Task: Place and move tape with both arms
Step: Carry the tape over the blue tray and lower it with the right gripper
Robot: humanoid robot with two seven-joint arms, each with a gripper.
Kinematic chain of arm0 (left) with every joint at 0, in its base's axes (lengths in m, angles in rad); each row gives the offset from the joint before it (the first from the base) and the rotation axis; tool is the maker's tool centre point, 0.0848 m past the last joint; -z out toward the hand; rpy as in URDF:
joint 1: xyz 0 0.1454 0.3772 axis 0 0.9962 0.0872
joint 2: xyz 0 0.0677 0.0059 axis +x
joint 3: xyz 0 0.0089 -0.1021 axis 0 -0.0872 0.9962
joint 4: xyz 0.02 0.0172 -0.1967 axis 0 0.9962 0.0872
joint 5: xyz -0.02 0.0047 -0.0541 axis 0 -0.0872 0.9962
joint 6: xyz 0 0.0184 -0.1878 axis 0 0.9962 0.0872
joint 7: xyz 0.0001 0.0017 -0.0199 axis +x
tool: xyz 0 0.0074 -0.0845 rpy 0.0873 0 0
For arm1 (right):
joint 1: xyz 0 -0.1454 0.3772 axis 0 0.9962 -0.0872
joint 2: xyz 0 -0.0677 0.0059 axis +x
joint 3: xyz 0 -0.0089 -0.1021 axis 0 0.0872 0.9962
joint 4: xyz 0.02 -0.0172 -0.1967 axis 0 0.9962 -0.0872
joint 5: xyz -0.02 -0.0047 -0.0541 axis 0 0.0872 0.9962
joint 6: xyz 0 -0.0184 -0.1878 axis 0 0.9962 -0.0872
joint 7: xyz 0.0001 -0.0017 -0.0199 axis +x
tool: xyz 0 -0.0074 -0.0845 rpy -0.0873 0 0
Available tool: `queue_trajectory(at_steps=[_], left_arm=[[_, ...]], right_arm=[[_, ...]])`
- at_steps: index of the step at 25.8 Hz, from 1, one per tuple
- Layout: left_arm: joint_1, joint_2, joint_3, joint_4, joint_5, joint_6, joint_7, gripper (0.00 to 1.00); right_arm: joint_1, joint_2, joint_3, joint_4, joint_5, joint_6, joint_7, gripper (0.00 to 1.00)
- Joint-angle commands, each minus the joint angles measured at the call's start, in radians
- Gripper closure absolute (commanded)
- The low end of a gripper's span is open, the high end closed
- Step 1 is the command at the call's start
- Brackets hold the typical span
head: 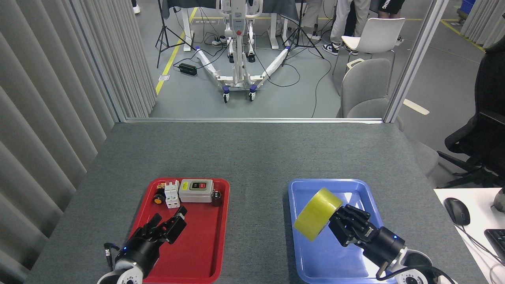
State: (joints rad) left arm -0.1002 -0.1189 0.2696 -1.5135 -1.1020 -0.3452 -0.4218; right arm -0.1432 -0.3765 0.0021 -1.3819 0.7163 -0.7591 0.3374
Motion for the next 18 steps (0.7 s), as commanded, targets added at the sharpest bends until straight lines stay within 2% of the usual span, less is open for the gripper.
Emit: queue_trajectory(at_steps=[1,3,6,8,11,14,16,18], left_arm=[[0.001,-0.001,-0.101,-0.027,-0.417,0.15,0.181,0.0],[0.001,-0.001,-0.17,-0.03,-0.475,0.271,0.181,0.0],[0.001,-0.001,-0.228,-0.03,-0.478,0.456,0.178,0.01],[0.007,0.001,-0.253,-0.036,-0.476,0.523,0.175,0.01],[0.011,0.001,-0.248,-0.042,-0.472,0.489,0.19,0.0],[0.02,0.002,-0.202,-0.005,-0.443,0.341,0.242,0.0],[0.04,0.002,-0.176,0.029,-0.398,0.268,0.339,0.01],[0.054,0.022,-0.178,0.075,-0.4,0.222,0.525,0.01]], right_arm=[[-0.003,-0.021,-0.025,0.0,0.011,0.211,0.086,0.73],[-0.022,-0.073,0.001,0.003,0.023,0.382,0.138,0.73],[-0.099,-0.143,0.111,0.02,0.011,0.572,0.21,0.73],[-0.154,-0.177,0.179,0.06,0.008,0.679,0.261,0.73],[-0.22,-0.199,0.249,0.11,-0.032,0.756,0.35,0.73],[-0.251,-0.214,0.279,0.112,-0.083,0.814,0.437,0.73],[-0.276,-0.223,0.299,0.113,-0.086,0.899,0.486,0.72],[-0.3,-0.225,0.34,0.126,-0.087,0.98,0.531,0.72]])
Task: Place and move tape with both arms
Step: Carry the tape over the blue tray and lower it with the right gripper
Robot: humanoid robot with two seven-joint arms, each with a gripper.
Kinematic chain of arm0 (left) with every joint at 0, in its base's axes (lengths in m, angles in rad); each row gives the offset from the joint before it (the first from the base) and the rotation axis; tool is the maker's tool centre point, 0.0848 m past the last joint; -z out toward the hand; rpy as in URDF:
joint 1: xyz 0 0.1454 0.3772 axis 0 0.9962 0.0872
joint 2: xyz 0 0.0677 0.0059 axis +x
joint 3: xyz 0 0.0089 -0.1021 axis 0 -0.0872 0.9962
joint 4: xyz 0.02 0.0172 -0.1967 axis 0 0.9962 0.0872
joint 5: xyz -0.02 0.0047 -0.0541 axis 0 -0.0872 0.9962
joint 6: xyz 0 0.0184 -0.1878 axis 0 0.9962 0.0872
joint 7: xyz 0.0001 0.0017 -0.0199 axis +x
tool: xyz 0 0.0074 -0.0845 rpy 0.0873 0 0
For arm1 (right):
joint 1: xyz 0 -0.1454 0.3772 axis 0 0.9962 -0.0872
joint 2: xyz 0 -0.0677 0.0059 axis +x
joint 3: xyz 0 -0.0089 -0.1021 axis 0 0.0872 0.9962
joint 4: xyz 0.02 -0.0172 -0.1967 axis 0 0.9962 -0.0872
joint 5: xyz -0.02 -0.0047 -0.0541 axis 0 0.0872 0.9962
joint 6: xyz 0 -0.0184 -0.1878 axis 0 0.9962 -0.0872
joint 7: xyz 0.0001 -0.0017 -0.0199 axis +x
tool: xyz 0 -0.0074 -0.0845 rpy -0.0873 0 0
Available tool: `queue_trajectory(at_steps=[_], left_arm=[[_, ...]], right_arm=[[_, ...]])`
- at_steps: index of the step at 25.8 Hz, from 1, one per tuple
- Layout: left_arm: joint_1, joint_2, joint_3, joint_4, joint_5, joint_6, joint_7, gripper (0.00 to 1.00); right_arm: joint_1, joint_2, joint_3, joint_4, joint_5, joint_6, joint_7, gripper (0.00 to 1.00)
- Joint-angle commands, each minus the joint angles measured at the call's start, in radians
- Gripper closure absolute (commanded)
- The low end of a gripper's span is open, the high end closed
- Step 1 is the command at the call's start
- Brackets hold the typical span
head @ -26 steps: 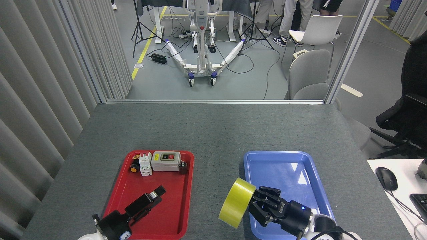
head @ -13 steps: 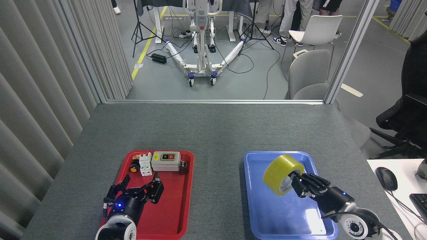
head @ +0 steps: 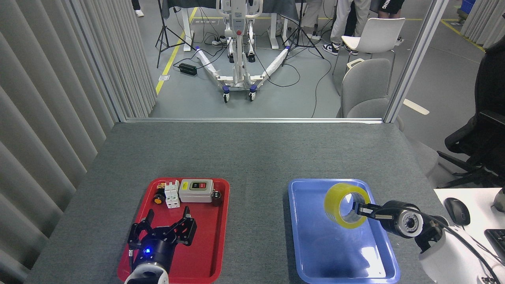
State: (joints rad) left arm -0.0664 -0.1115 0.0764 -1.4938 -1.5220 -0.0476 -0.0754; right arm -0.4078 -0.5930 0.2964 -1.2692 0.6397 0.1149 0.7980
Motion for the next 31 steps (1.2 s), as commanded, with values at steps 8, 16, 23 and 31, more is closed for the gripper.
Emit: queue_trajectory(at_steps=[8,16,23,31], left_arm=[[0.027,0.055,-0.012,0.087,-0.167,-0.066,0.329,0.01],[0.076,0.044,-0.093,0.041,-0.219,-0.064,0.227,0.0],[0.065,0.035,-0.098,0.035,-0.213,-0.064,0.195,0.0],[0.051,0.036,-0.098,0.0,-0.148,-0.066,0.197,0.0]], right_arm=[[-0.126,0.032,0.145,0.168,-0.011,0.175,0.109,0.72],[-0.184,0.094,0.21,0.303,-0.011,0.173,0.116,0.72],[-0.189,0.094,0.214,0.31,-0.011,0.167,0.119,0.62],[-0.189,0.096,0.216,0.32,-0.008,0.161,0.109,0.49]])
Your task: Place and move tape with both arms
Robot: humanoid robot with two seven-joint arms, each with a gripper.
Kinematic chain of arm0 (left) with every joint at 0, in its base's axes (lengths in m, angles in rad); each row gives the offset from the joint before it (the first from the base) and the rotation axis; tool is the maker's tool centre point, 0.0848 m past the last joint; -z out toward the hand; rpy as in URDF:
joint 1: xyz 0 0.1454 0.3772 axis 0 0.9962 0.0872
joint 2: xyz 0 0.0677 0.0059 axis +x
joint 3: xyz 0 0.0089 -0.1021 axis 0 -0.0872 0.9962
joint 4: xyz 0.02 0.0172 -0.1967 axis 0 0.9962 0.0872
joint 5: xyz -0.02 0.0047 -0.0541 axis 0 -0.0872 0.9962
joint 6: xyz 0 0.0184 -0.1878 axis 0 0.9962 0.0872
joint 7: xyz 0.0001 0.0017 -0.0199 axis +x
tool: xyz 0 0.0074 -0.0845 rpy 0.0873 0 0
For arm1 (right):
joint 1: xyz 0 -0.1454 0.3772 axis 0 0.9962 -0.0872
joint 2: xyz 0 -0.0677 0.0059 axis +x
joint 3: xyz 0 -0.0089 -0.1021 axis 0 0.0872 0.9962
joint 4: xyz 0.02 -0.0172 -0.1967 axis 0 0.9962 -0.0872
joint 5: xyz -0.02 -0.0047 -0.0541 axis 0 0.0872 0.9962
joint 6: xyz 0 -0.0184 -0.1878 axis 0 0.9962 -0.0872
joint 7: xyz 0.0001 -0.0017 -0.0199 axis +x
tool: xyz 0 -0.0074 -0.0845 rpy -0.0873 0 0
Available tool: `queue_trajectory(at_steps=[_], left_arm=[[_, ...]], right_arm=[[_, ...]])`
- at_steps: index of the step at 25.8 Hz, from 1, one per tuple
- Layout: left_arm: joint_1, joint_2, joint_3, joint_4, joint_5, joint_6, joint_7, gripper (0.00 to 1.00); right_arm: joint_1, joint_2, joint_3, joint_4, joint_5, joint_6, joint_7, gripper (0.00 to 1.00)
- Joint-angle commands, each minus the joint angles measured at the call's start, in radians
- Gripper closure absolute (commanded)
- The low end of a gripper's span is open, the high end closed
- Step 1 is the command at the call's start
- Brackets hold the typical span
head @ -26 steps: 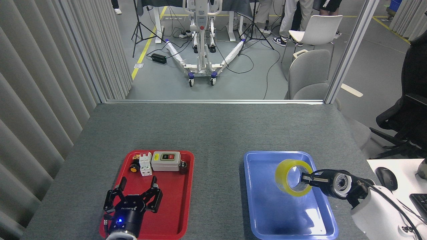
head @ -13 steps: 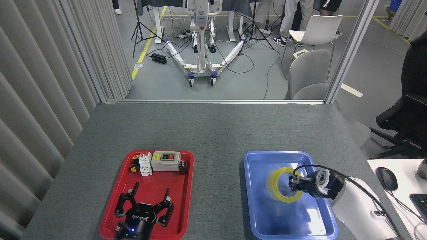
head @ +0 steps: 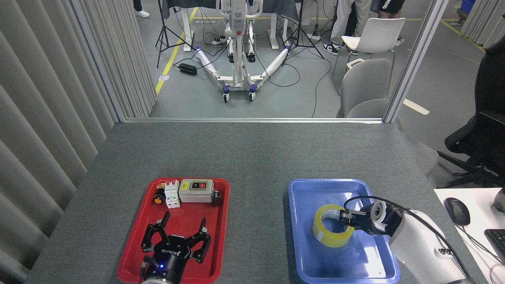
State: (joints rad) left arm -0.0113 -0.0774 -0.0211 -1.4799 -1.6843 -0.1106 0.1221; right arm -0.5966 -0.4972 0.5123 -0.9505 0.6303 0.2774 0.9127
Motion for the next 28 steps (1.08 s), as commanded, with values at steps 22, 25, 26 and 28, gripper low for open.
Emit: queue_trajectory(at_steps=[22,25,26,28], left_arm=[[-0.007,0.011,0.012,-0.008,0.02,0.0,0.001,0.0],[-0.002,0.011,0.012,-0.008,0.031,0.0,0.001,0.0],[-0.002,0.011,0.012,-0.008,0.046,0.0,0.001,0.0],[-0.001,0.015,0.012,-0.007,0.087,0.0,0.001,0.0]], right_arm=[[0.359,0.267,-0.643,-0.31,0.818,-0.405,-0.739,0.01],[0.449,0.259,-0.641,-0.413,0.828,-0.411,-0.934,0.01],[0.482,0.25,-0.638,-0.448,0.828,-0.411,-0.963,0.01],[0.531,0.236,-0.626,-0.505,0.827,-0.4,-0.976,0.01]])
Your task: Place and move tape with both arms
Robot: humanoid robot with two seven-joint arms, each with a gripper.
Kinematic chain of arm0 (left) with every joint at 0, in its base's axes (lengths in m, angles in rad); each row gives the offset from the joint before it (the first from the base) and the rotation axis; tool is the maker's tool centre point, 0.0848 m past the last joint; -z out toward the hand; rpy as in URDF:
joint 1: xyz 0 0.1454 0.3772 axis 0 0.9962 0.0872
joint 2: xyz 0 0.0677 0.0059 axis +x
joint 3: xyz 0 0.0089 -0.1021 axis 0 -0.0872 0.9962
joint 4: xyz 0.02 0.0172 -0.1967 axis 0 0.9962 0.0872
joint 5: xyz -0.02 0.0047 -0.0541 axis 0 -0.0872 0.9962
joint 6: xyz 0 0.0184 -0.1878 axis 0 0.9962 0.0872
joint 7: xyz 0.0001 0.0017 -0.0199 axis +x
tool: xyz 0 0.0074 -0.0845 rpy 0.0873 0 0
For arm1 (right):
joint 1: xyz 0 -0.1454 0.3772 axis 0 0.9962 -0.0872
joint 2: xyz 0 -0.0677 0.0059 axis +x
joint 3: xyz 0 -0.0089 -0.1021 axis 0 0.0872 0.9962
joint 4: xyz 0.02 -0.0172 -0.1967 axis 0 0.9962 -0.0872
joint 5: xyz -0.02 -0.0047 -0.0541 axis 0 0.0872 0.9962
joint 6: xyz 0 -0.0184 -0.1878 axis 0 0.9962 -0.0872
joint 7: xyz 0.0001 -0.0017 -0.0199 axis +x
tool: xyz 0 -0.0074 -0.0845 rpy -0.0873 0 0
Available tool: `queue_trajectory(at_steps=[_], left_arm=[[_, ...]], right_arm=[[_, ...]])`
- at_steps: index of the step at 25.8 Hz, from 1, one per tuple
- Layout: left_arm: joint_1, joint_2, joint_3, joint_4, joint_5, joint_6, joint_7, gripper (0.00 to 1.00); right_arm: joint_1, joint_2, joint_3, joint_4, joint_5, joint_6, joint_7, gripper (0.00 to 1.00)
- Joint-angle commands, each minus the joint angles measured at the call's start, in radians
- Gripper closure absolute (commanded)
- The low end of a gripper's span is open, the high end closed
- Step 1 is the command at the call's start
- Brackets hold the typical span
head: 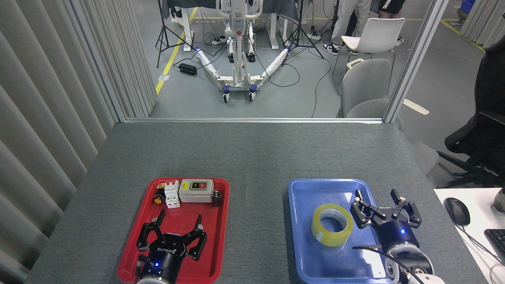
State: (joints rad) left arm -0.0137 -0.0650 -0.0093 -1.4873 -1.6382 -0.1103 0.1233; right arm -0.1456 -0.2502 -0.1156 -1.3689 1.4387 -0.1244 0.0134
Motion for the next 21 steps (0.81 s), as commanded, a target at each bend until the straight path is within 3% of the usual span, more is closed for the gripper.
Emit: queue_trajectory(at_steps=[1,4,7,9,14,21], left_arm=[[0.003,0.004,0.0,-0.001,0.057,0.0,-0.001,0.0],[0.003,0.005,0.0,0.001,0.07,0.0,-0.001,0.0],[0.003,0.004,0.0,0.001,0.067,0.001,-0.002,0.0],[0.004,0.005,0.0,-0.001,0.061,0.003,-0.004,0.01],[0.001,0.034,-0.001,0.007,0.04,0.078,-0.004,0.01],[0.004,0.045,-0.001,0.019,0.041,0.086,-0.004,0.0]], right_arm=[[0.1,-0.017,0.014,-0.101,0.015,0.002,-0.076,0.01],[0.152,-0.054,0.079,-0.139,-0.027,0.014,-0.075,0.01],[0.192,-0.126,0.137,-0.17,-0.162,0.063,-0.072,0.01],[0.193,-0.164,0.174,-0.171,-0.205,0.1,-0.073,0.01],[0.196,-0.162,0.203,-0.174,-0.21,0.129,-0.086,0.0],[0.205,-0.162,0.192,-0.173,-0.198,0.134,-0.087,0.0]])
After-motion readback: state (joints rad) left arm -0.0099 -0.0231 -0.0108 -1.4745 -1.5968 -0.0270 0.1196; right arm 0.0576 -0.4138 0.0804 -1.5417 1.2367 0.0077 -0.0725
